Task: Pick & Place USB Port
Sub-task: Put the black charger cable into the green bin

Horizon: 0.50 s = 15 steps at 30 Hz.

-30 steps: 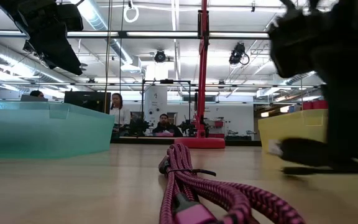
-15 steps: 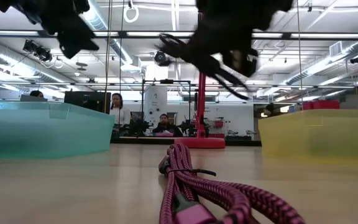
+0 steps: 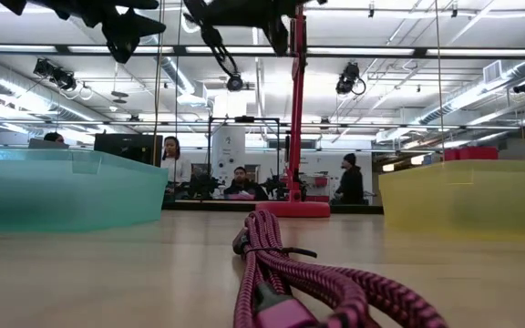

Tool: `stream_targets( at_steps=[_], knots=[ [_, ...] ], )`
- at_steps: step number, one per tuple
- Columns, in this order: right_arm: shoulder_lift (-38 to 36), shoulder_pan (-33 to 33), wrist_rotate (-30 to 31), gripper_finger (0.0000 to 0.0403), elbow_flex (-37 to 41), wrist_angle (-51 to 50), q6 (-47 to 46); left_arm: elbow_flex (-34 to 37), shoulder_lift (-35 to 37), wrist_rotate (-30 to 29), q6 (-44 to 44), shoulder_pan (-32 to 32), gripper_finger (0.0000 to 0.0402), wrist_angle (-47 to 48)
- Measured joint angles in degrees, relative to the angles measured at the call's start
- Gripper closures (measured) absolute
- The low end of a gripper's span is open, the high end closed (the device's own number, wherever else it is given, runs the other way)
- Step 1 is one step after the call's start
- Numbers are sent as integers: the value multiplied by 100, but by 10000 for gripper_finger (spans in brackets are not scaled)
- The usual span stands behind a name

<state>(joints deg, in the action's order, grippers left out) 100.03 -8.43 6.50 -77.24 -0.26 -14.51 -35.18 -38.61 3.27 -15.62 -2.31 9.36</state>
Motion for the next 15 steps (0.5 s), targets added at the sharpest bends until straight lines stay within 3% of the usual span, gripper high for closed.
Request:
stream_targets(
  at_steps=[15],
  knots=[
    [2,491,-156,403,-415,1267,792,0,0,11,431,0,230,-1074]
  ],
)
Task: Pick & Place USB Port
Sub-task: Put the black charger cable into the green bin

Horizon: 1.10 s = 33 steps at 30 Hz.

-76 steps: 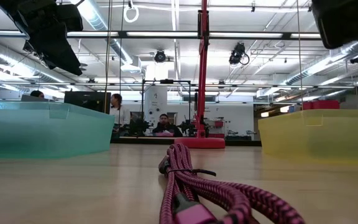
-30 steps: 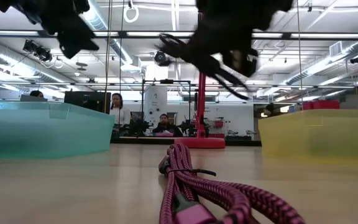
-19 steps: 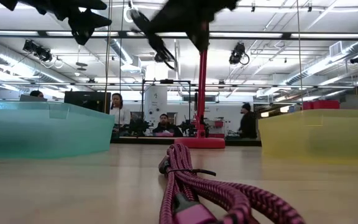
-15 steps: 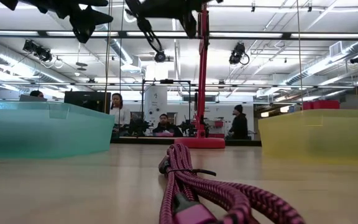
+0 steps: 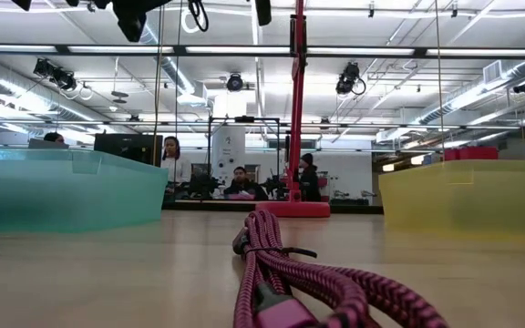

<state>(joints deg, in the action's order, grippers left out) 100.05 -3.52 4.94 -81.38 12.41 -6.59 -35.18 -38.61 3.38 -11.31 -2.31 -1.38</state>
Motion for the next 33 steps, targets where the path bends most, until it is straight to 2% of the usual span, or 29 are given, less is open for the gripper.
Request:
stream_targets(
  at_steps=[6,16,24,27,31,33],
  knots=[
    [0,166,-30,403,0,291,8,-1,-210,242,10,0,230,-480],
    [2,238,-292,403,0,433,108,-1,-939,227,179,-2,230,-1253],
    [46,237,-295,403,-4,301,120,9,-1167,249,321,-2,231,-1697],
    [46,237,-300,403,-4,288,118,4,-1166,247,319,-2,260,-1572],
    [50,240,-318,403,-4,272,114,4,-1165,191,356,-4,364,-1472],
    [50,241,-322,403,-4,270,120,2,-1163,139,397,-4,383,-1459]
  ],
)
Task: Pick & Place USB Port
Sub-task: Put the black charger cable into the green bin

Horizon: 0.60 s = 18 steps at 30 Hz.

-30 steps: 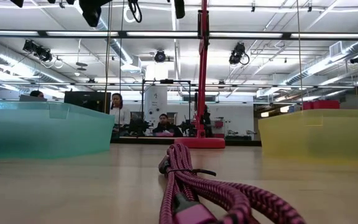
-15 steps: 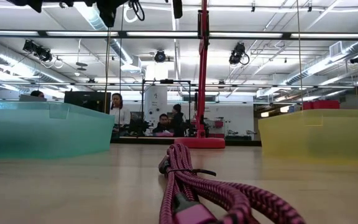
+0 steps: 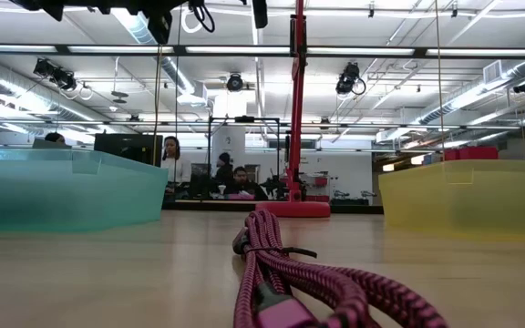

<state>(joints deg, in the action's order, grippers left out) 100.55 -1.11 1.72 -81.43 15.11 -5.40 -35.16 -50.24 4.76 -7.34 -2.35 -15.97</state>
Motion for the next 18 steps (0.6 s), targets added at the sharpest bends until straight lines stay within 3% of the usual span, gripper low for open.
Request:
stream_targets(
  at_steps=[8,18],
  knots=[
    [15,35,56,376,20,-209,27,-33,28,-484,-70,2,391,785],
    [-15,110,84,325,4,-943,-84,2,427,-1248,-743,2,391,3639]
  ],
)
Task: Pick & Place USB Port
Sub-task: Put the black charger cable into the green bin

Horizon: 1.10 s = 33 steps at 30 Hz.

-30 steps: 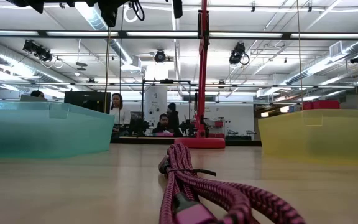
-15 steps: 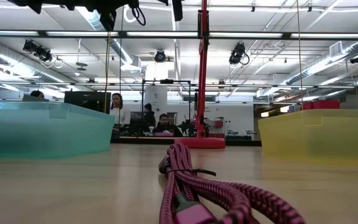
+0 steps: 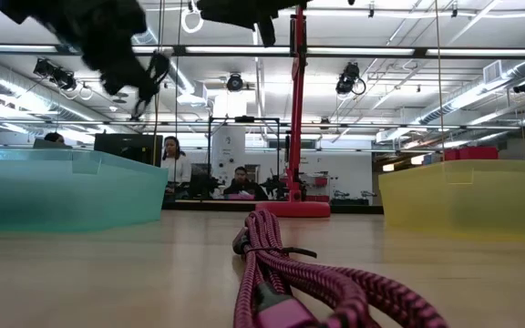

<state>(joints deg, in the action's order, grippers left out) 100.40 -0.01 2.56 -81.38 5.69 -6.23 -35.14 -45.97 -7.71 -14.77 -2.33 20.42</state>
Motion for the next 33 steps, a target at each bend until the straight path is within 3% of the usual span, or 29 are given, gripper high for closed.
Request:
stream_targets(
  at_steps=[8,16,24,33],
  knots=[
    [0,0,546,321,0,-162,-45,-2,97,404,-1078,65,391,2003],
    [0,0,600,321,0,-383,-60,-2,93,551,-1945,243,391,3754],
    [0,0,600,321,206,-321,-109,-2,93,938,-2395,609,391,3949],
    [0,4,600,321,712,442,-187,-2,93,835,-2848,903,366,3897]
  ],
)
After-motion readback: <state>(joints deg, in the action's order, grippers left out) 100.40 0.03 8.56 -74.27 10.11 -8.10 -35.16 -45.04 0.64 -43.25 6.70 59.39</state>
